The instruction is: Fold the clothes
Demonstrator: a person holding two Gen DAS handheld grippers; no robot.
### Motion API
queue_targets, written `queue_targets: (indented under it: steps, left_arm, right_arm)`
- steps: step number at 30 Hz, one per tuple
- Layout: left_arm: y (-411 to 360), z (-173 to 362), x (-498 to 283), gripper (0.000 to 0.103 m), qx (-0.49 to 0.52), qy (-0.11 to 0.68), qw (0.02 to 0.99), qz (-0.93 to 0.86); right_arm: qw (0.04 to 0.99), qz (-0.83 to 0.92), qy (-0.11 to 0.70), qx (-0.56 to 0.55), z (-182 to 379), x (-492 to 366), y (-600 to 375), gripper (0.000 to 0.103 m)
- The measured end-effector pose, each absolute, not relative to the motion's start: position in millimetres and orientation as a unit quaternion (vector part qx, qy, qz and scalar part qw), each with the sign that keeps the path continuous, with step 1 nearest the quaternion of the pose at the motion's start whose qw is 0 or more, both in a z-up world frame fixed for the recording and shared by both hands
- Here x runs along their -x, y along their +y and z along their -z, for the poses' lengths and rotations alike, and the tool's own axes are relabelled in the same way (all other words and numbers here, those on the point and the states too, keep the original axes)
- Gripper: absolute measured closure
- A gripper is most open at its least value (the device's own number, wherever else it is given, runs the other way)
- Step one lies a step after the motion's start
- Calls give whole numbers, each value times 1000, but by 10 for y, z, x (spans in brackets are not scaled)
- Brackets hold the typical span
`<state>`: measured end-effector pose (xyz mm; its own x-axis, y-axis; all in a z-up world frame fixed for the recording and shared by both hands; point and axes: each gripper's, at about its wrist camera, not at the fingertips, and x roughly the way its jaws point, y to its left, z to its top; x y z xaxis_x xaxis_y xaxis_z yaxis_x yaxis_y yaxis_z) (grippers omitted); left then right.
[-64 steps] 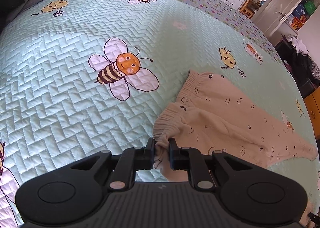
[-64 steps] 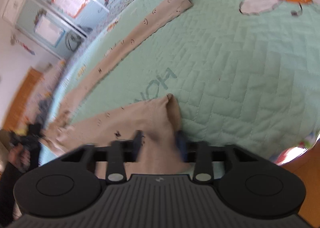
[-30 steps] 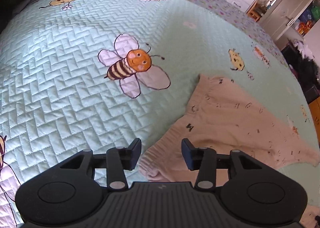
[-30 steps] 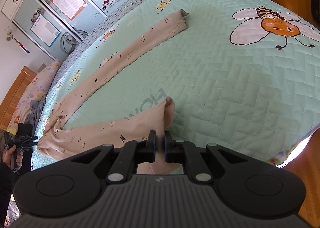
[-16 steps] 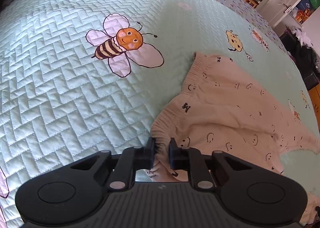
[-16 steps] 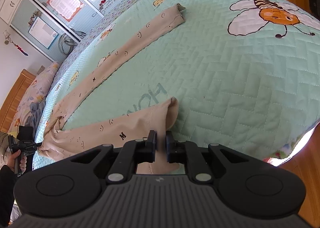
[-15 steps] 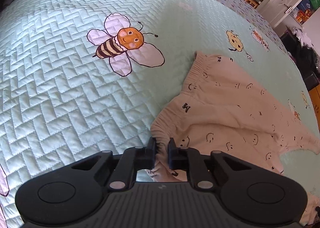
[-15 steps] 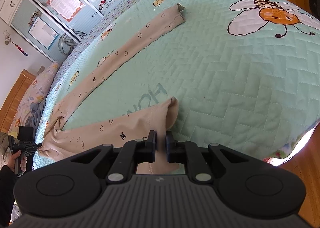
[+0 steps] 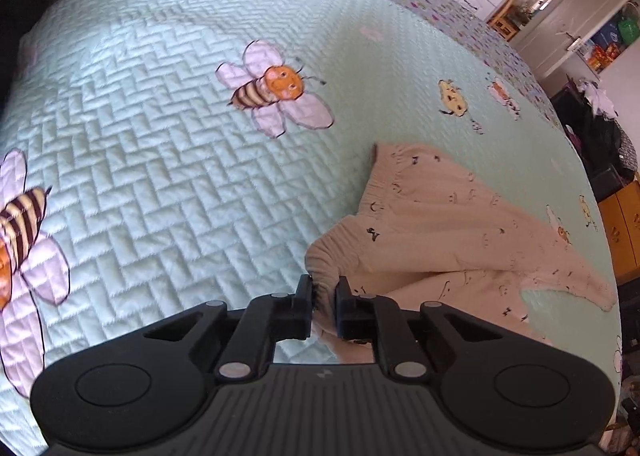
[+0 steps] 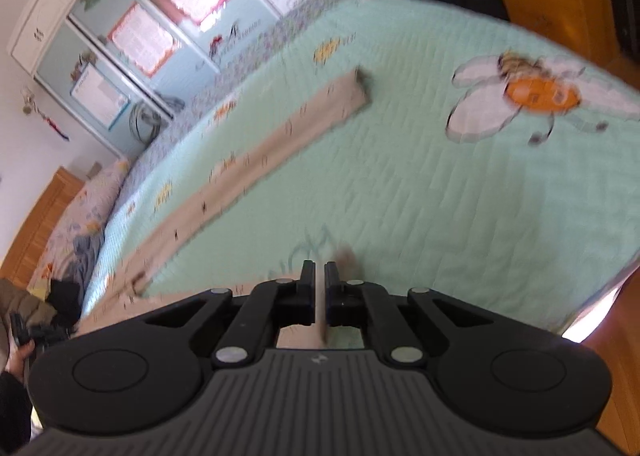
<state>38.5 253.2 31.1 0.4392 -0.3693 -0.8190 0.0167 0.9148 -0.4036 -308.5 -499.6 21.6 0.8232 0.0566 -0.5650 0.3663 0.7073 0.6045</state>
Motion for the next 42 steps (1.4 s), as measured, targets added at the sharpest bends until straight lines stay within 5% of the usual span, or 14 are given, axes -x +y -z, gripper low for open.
queue_targets:
  steps: [4,9,16,19,20,22,35,42]
  left_arm:
    - [2591,-120,-416,81,201,516,826,101]
    - [2496,-169,-376,68,178,505,837,112]
    - [2497,-150,-358,61,173,508,837,106]
    - [2486,-94,-367,61,176,512,834,102]
    - [2480,-84,-364,61,176,513,834,101]
    - [2468,-74,-354,61,174,514,834,101]
    - [2452,-127,-308,61,169,511,836,108]
    - [2439,-149,-249,61,167,506,838,116]
  right_arm:
    - [868,79,307,-382,-115,3069,-4994,91]
    - [855,86,335,-387,157,3097,-4812,40]
    - [857,78,330,-388,335,3074,-4774,36]
    - [870,75,338,-351,333,2949,-4697,44]
    - [874,82,345,-332,324,2910,-4665,55]
    - [879,75,347,-319,311,2885,-4632,97]
    - [919,95,289,-250,-467,2731,-4897,96]
    - [890,128,343,-272,-100,2431,-5236,95]
